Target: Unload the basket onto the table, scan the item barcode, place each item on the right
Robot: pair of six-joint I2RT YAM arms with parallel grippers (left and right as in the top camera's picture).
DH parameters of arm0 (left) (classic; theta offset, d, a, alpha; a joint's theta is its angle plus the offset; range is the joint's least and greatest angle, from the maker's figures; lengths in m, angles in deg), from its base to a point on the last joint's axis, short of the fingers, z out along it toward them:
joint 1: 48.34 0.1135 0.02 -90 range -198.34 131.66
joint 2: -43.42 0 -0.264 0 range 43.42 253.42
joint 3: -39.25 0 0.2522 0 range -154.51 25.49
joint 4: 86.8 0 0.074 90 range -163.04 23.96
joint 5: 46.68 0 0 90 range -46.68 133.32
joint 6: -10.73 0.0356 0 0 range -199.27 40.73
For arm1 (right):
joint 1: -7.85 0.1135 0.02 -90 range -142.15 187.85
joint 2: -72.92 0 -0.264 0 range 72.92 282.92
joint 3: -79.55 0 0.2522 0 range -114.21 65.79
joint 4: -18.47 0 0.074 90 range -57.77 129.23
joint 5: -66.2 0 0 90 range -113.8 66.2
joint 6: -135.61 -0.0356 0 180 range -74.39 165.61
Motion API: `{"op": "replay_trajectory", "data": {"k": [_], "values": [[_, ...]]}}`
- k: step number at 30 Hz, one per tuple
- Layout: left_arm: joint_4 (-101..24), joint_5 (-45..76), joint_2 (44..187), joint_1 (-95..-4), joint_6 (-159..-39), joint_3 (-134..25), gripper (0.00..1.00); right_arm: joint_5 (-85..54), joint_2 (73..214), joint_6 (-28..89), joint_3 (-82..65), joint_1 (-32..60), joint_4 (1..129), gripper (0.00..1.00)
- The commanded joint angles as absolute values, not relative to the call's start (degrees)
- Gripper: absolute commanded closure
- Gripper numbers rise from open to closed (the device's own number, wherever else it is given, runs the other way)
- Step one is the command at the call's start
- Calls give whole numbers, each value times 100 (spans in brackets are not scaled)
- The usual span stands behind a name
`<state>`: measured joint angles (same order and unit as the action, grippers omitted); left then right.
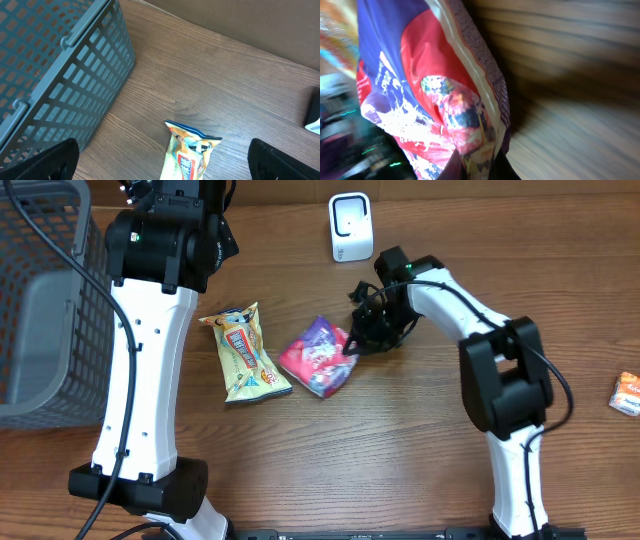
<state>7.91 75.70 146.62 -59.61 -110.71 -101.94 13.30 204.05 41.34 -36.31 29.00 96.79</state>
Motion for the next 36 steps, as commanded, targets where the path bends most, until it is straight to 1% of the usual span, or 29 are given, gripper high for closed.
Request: {"op": "replay_trajectory", "data": {"k": [1, 6, 11, 14, 16, 19, 21, 23, 25, 29, 33, 36], "values": [[774, 7629, 14719, -5998, -11165, -10247, 0, -1089, 19437, 3965, -3736, 2874, 9932, 96], [774, 7629, 14719, -5998, -11165, -10247, 0, -3323, 18484, 3218, -3736, 2880, 10601, 96], [774, 7629, 14719, -5998, -11165, -10247, 0, -5183, 17885, 1937, -3736, 2961, 11727, 96], [774, 7629, 14719, -5998, -11165, -10247, 0, -5872, 17793, 1163, -3736, 3151, 12372, 96], [774, 7629, 14719, -5998, -11165, -10247, 0, -6090, 17793, 396, -3734, 3372, 12929, 96], [774, 7629, 14719, -5998, -11165, -10247, 0, -5843, 17806, 199, -3642, 3757, 12931, 96], [774, 7629, 14719, -5998, -11165, -10247, 0, -6040, 17852, 7, -3622, 4030, 12929, 96], [774, 7629, 14719, -5998, -11165, -10247, 0, -6547, 17929, -408, -3574, 4375, 12931, 96], [774, 7629, 14719, -5998, -11163, -10247, 0, -7347, 18044, -865, -3426, 4723, 12931, 96], [774, 7629, 14719, -5998, -11165, -10247, 0, -7977, 18261, -1302, -3041, 4802, 12920, 96], [774, 7629, 14719, -5998, -11165, -10247, 0, -8431, 18698, -1300, -2637, 4797, 12651, 96], [774, 7629, 14719, -5998, -11163, -10247, 0, -9233, 19065, -1313, -2379, 4900, 12455, 96]]}}
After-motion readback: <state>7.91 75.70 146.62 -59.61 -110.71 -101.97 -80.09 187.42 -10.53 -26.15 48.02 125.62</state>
